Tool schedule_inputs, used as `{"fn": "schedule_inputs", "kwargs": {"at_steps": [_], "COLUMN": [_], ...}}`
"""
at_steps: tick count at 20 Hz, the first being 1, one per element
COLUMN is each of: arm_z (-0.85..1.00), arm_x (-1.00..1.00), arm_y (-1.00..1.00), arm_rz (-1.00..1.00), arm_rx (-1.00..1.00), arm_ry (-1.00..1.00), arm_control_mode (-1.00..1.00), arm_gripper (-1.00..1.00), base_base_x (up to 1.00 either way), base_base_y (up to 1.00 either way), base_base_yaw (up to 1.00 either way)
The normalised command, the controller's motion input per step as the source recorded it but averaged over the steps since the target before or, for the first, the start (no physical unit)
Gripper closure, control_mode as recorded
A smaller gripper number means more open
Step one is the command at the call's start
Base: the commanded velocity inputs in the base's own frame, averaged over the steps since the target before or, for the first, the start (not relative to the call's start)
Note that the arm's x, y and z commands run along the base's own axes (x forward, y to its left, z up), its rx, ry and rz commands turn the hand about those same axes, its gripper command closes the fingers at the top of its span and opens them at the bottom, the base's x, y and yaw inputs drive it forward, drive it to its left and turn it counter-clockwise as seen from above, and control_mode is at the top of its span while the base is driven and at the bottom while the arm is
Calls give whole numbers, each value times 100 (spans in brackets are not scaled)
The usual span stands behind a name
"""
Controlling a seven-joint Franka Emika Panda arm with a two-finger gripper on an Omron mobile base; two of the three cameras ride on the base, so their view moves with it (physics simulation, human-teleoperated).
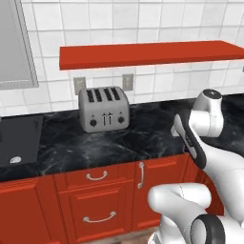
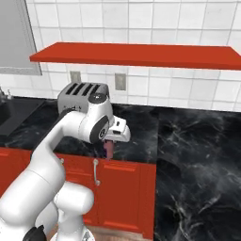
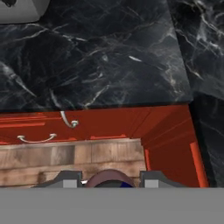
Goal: There is a wine glass and glass cup on the dining counter. Place the wine bottle next to the wine glass and the juice bottle next to the glass cup.
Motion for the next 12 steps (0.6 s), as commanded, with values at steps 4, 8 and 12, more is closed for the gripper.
{"fn": "schedule_inputs", "kwargs": {"at_steps": [4,8,12], "arm_z": [0,0,0], "arm_x": [0,0,0], "arm_y": [0,0,0], "arm_rz": [0,0,0], "arm_rx": [0,0,0], "arm_ry": [0,0,0], "arm_control_mode": [100,100,100], "arm_gripper": [100,100,100], "base_base_x": [-29,0,-9], "base_base_y": [44,71,55], "base_base_yaw": [-8,-21,-34]}}
